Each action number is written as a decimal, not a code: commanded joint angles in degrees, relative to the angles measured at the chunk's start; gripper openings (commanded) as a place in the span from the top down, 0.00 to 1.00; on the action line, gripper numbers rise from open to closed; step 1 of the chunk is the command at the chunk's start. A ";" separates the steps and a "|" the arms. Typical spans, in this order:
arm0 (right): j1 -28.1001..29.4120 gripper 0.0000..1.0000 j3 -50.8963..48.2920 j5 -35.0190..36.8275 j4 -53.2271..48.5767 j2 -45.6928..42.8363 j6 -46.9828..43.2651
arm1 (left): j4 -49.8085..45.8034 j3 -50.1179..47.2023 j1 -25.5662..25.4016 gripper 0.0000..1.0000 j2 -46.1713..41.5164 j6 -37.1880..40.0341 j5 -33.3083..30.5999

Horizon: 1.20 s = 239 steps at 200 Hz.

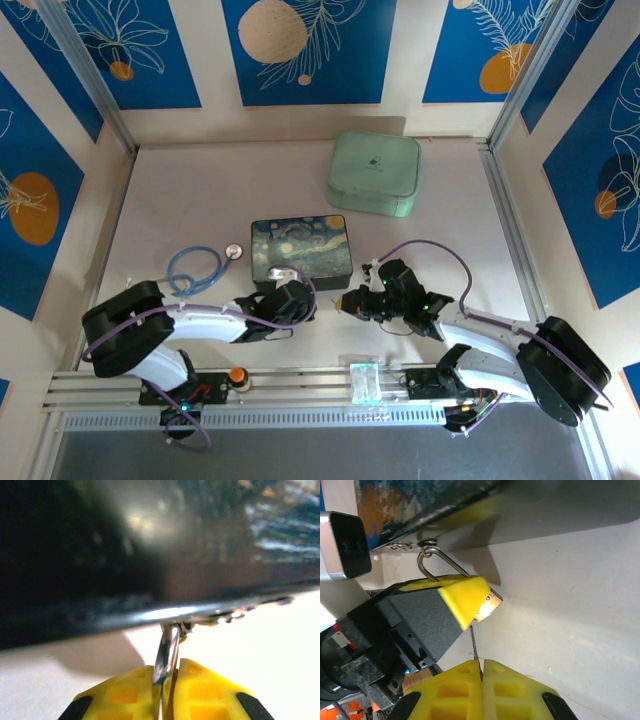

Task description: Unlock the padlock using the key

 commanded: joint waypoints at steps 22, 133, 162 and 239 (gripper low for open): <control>0.19 1.00 -1.98 -0.60 2.79 2.61 3.33 | 4.68 -1.98 0.09 0.93 0.08 -3.20 -1.46; 0.25 1.00 -2.44 -1.04 5.05 7.09 4.97 | 13.52 -6.81 -1.98 0.55 2.37 -10.18 -7.81; 0.18 1.00 -2.53 -0.90 4.84 6.47 4.93 | 15.18 -7.17 -4.59 0.53 4.10 -11.37 -11.38; 0.24 1.00 -2.53 -0.75 4.86 7.68 5.45 | 6.51 -3.80 -11.05 0.48 7.69 -16.98 -14.07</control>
